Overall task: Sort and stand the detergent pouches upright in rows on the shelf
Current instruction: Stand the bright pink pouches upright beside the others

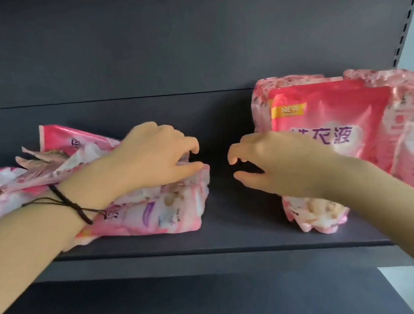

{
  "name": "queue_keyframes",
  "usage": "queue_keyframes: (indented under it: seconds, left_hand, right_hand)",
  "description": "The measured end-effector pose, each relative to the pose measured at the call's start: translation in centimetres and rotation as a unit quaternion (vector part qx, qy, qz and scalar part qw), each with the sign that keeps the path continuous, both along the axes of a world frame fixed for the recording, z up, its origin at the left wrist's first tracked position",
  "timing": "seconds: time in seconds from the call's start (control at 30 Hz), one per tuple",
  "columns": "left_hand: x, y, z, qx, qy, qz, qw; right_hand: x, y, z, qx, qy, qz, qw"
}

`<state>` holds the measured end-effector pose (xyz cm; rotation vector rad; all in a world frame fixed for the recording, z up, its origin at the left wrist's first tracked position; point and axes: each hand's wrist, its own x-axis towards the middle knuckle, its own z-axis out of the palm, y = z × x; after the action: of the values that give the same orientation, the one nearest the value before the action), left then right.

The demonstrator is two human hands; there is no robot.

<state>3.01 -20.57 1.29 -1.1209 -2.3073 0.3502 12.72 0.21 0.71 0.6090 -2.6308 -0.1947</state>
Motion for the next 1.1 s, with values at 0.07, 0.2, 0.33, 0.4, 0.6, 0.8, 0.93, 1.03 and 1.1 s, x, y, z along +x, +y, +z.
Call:
queue_keyframes:
  seconds: [0.07, 0.2, 0.33, 0.4, 0.6, 0.8, 0.93, 1.03, 1.1]
  left_hand:
    - [-2.2, -2.2, 0.3, -0.018, 0.033, -0.011, 0.999]
    - [-6.1, -6.3, 1.0, -0.064, 0.056, -0.010, 0.996]
    - [-9.5, -9.6, 2.0, -0.108, 0.045, 0.015, 0.993]
    - [-11.3, -10.7, 2.3, -0.113, 0.038, 0.011, 0.993]
    - [-15.8, -11.8, 2.1, -0.131, 0.024, 0.003, 0.991]
    - [-18.8, -12.3, 1.1, -0.052, -0.109, 0.042, 0.992]
    - [-20.1, -12.7, 1.2, 0.041, -0.176, 0.069, 0.981]
    - [-20.7, -13.1, 1.7, 0.105, -0.232, 0.084, 0.963]
    - [-21.1, -13.2, 1.9, 0.131, -0.269, 0.082, 0.951]
  right_hand:
    - [-2.4, -1.6, 0.8, 0.038, -0.001, -0.021, 0.999]
    - [-7.0, -4.7, 1.7, 0.082, -0.005, -0.062, 0.995]
    - [-11.1, -7.6, 2.2, 0.128, -0.003, -0.099, 0.987]
    - [-13.1, -8.7, 2.5, 0.144, -0.006, -0.113, 0.983]
    - [-18.3, -11.5, 3.2, 0.183, -0.037, -0.109, 0.976]
    - [-23.2, -13.3, 2.7, 0.114, -0.100, -0.065, 0.986]
    - [-26.7, -14.4, 0.7, -0.050, -0.212, -0.032, 0.976]
    - [-28.2, -15.5, -1.0, -0.109, -0.246, -0.030, 0.963]
    - [-29.1, -15.6, -1.7, -0.125, -0.238, -0.030, 0.963]
